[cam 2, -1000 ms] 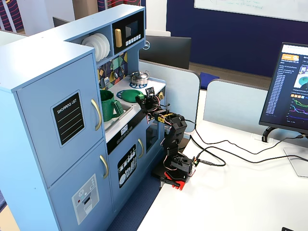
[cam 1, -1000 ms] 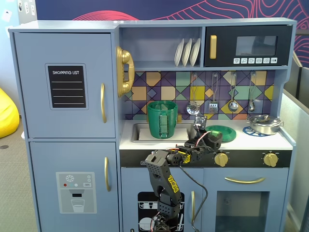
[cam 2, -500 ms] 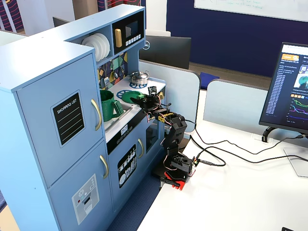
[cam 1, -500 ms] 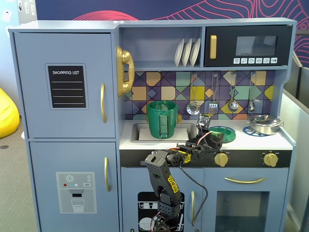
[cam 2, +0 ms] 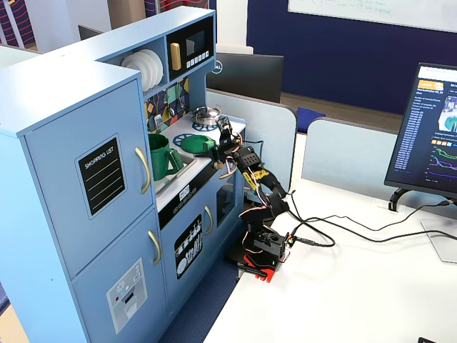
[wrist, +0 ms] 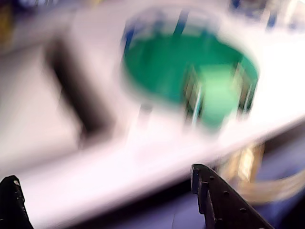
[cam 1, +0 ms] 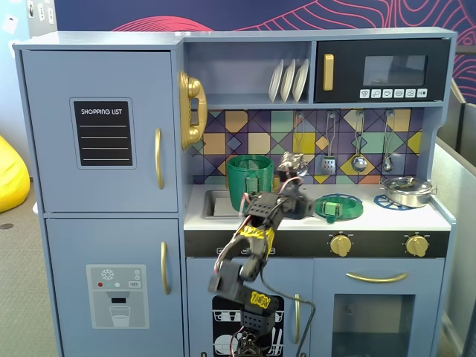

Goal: Take off the lid from the green recipient and place it on the counter

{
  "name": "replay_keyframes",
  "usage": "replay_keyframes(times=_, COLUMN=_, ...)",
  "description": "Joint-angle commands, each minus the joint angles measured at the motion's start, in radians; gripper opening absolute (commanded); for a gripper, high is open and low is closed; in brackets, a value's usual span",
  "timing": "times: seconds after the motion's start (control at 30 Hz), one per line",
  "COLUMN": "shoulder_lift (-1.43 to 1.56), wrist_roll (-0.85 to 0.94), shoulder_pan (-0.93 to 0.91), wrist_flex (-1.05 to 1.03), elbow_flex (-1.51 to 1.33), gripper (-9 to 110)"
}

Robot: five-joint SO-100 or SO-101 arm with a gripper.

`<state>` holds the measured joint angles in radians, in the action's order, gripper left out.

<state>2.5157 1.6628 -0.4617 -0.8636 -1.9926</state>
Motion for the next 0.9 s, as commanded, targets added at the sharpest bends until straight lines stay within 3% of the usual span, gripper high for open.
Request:
replay_keyframes(times=0.0, shoulder_lift=0.239, wrist_roll=0.014, shoulder_pan=0.118, wrist_flex=-0.262, elbow_flex=-0.100, gripper=36)
replay_keyframes(times=0.1, shoulder_lift=0.359, wrist_roll=-0.021, shoulder_pan=0.178, wrist_flex=-0.357, elbow_flex=-0.238, gripper=33)
replay_keyframes(times=0.33, shoulder_lift=0.586, wrist_roll=-0.058, shoulder_pan=0.336, wrist_flex=-0.354, elbow_flex=-0.577, gripper=27)
replay_keyframes(times=0.57, shoulder_lift=0.661, wrist_roll=-0.155, shoulder_pan=0.417, wrist_flex=-0.146, elbow_flex=-0.899, gripper=23)
replay_keyframes(times=0.7, shoulder_lift=0.661, wrist_roll=-0.153, shoulder_pan=0.436, wrist_flex=-0.020, elbow_flex=-1.003, gripper=21)
replay_keyframes(times=0.87, shoulder_lift=0.661, wrist_roll=-0.209, shoulder_pan=0.460, wrist_flex=-0.118, elbow_flex=-1.003, gripper=16)
